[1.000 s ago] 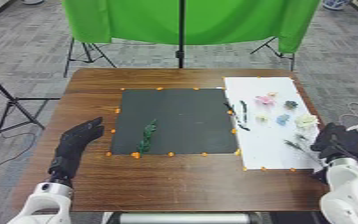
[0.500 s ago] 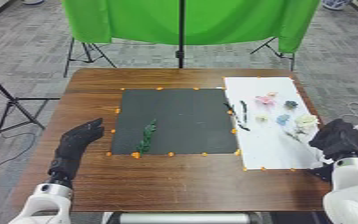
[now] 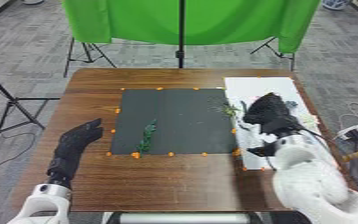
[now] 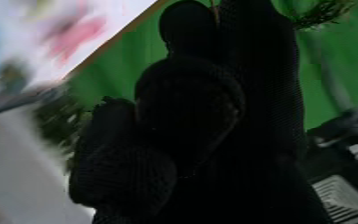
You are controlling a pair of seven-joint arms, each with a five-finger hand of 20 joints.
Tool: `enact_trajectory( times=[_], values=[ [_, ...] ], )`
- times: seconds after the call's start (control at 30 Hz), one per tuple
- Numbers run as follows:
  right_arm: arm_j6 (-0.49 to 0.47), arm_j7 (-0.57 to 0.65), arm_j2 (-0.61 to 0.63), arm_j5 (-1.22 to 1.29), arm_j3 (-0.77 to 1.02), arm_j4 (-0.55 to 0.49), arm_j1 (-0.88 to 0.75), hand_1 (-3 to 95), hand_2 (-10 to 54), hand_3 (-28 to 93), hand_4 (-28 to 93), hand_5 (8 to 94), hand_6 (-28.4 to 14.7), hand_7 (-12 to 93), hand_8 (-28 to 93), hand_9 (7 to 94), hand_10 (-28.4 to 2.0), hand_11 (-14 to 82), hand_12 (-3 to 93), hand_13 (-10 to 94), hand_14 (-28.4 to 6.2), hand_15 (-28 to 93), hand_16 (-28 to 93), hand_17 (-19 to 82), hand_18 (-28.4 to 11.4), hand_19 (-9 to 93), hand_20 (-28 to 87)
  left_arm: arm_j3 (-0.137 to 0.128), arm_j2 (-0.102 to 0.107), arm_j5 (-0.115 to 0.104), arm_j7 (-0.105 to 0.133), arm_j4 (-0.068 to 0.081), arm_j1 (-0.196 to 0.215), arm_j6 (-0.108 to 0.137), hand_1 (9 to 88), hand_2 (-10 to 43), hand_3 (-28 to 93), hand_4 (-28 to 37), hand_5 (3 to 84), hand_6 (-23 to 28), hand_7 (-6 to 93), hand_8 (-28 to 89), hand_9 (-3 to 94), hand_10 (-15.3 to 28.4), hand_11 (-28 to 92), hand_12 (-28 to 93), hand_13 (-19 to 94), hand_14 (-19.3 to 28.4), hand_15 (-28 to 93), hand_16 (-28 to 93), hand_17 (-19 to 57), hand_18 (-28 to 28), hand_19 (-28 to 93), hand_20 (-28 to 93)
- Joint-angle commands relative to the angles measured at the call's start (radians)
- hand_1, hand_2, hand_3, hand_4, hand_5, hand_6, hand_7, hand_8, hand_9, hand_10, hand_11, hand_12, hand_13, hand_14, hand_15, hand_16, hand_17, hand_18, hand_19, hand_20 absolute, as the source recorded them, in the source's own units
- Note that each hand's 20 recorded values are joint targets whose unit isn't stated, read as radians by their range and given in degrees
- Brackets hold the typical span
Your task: Arrange flowers
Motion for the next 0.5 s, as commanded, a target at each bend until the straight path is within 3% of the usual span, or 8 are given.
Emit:
enact_trajectory(
  times=[0.03, 0.17, 0.23, 0.33, 0.5],
  values=[
    [-0.015, -0.019, -0.176, 0.010, -0.336, 0.143, 0.320, 92.2, -9.5, -28, 43, 85.4, -2.2, 17, 16, 93.7, -10.4, 23.9, 32.3, 94, -1.5, 55, 25, 71, -5.4, 93, 36, 0.004, 0.002, 0.006, -0.053, 0.008, -0.018, -0.057, 26.4, 2.8, 62, -25.5, 46.3, 4.1, 9.9, -5, 43.4, 13.5, 15, 12, 30, 17.2, 22, 2, -0.1, 13.7, 11, 21],
    [0.000, -0.027, -0.213, 0.072, -0.431, 0.209, 0.397, 92.3, -9.5, -28, 44, 85.3, -2.2, 17, 16, 93.7, -10.4, 23.9, 32.4, 94, -1.5, 55, 25, 72, -5.3, 93, 36, -0.003, 0.010, 0.004, -0.075, 0.005, -0.020, -0.069, 26.4, 2.8, 62, -25.5, 46.1, 4.1, 9.7, -5, 43.2, 13.6, 15, 12, 30, 17.3, 22, 2, -0.2, 13.7, 11, 21],
    [-0.014, -0.027, -0.231, 0.085, -0.483, 0.247, 0.438, 91.9, -9.5, -28, 44, 85.2, -2.2, 17, 16, 93.7, -10.3, 23.9, 32.4, 94, -1.5, 55, 25, 72, -5.3, 93, 36, -0.009, 0.008, 0.012, -0.110, -0.003, -0.019, -0.081, 26.4, 2.8, 62, -25.3, 45.9, 4.1, 9.5, -5, 43.1, 13.7, 15, 12, 30, 17.3, 22, 2, -0.2, 13.8, 11, 20],
    [-0.038, -0.017, -0.259, 0.077, -0.535, 0.289, 0.479, 91.3, -9.5, -28, 45, 85.1, -2.4, 17, 16, 93.7, -10.4, 23.4, 32.5, 94, -1.6, 55, 25, 72, -5.2, 93, 36, -0.011, 0.007, 0.017, -0.137, -0.003, -0.029, -0.110, 26.5, 2.9, 62, -25.3, 45.6, 4.2, 9.0, -5, 42.7, 13.7, 15, 12, 30, 17.4, 21, 2, -0.4, 13.8, 11, 20],
    [-0.064, -0.017, -0.276, 0.082, -0.560, 0.309, 0.500, 88.9, -9.5, -28, 43, 84.5, -2.7, 17, 16, 93.6, -11.0, 22.5, 32.8, 94, -1.9, 54, 25, 72, -5.0, 92, 36, -0.022, 0.001, 0.029, -0.154, -0.006, -0.030, -0.167, 26.6, 3.1, 61, -25.1, 45.1, 4.6, 8.1, -5, 41.9, 13.6, 14, 12, 29, 17.6, 21, 2, -0.8, 13.9, 12, 20]
  ],
)
